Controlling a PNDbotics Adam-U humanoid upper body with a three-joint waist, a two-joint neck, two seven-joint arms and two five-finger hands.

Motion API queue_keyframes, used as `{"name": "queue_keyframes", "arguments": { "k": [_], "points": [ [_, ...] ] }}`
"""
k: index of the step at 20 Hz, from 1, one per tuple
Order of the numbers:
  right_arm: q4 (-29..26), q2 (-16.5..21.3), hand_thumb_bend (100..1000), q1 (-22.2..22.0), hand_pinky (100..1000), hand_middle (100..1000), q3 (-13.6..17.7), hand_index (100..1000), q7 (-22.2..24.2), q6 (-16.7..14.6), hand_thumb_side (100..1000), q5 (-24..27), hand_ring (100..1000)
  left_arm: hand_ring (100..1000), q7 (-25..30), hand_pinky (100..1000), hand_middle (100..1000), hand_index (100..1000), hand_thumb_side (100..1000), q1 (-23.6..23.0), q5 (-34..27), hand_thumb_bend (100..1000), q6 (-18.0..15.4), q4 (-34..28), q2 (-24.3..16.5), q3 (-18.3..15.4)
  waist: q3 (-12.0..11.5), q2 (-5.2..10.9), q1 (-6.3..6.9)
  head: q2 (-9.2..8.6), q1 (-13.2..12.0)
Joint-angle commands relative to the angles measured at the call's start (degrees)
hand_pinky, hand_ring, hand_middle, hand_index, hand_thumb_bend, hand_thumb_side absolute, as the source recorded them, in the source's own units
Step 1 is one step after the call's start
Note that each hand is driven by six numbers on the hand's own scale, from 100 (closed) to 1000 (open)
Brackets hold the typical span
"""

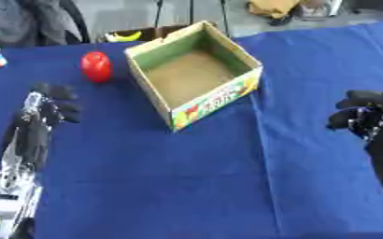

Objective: Pick up objects on the table and place them in the box.

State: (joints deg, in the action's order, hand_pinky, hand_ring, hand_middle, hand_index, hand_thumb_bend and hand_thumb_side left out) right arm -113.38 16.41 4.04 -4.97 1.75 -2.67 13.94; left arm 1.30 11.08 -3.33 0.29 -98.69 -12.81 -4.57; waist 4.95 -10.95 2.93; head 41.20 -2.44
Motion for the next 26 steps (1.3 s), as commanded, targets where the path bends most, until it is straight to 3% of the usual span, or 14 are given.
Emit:
{"name": "queue_keyframes", "arguments": {
  "k": [1, 8, 12, 19, 26],
  "points": [
    [-1.2, 0.3, 100, 0.4, 592, 614, 0.2, 757, 0.1, 0.0, 848, 0.2, 592, 597, -0.1, 556, 628, 751, 1000, 0.8, 0.8, 112, -0.6, -1.3, -2.5, -1.3, 0.1, 0.59, -0.03, -0.27, 0.0],
    [-1.2, 0.5, 100, 0.4, 592, 614, 0.1, 758, 0.3, 0.1, 849, 0.2, 592, 600, -2.2, 560, 631, 752, 1000, 2.2, 3.2, 100, -1.9, -0.3, -7.1, -4.1, 0.3, 0.59, 0.13, -0.26, 0.1],
    [-1.2, 0.7, 100, 0.4, 592, 614, -0.1, 758, 0.5, 0.0, 848, 0.1, 592, 603, -4.7, 561, 633, 749, 957, 4.1, 6.6, 100, -2.9, 2.9, -13.0, -6.5, 0.9, 0.5, 0.31, -0.37, -0.1],
    [-1.2, 1.2, 100, 0.9, 592, 613, -0.9, 758, 1.4, -0.1, 846, 0.1, 591, 618, -9.7, 570, 645, 753, 828, 12.0, 14.8, 100, -7.4, 16.9, -23.6, -8.7, 3.4, 0.25, 1.02, -0.89, -1.0],
    [-1.2, 2.1, 100, 1.7, 592, 613, -2.0, 758, 2.8, -0.4, 849, 0.0, 591, 650, -12.3, 610, 668, 778, 796, 20.1, 25.0, 100, -11.1, 34.7, -30.1, -7.1, 7.1, -0.24, 2.07, -1.69, -2.9]
  ]
}}
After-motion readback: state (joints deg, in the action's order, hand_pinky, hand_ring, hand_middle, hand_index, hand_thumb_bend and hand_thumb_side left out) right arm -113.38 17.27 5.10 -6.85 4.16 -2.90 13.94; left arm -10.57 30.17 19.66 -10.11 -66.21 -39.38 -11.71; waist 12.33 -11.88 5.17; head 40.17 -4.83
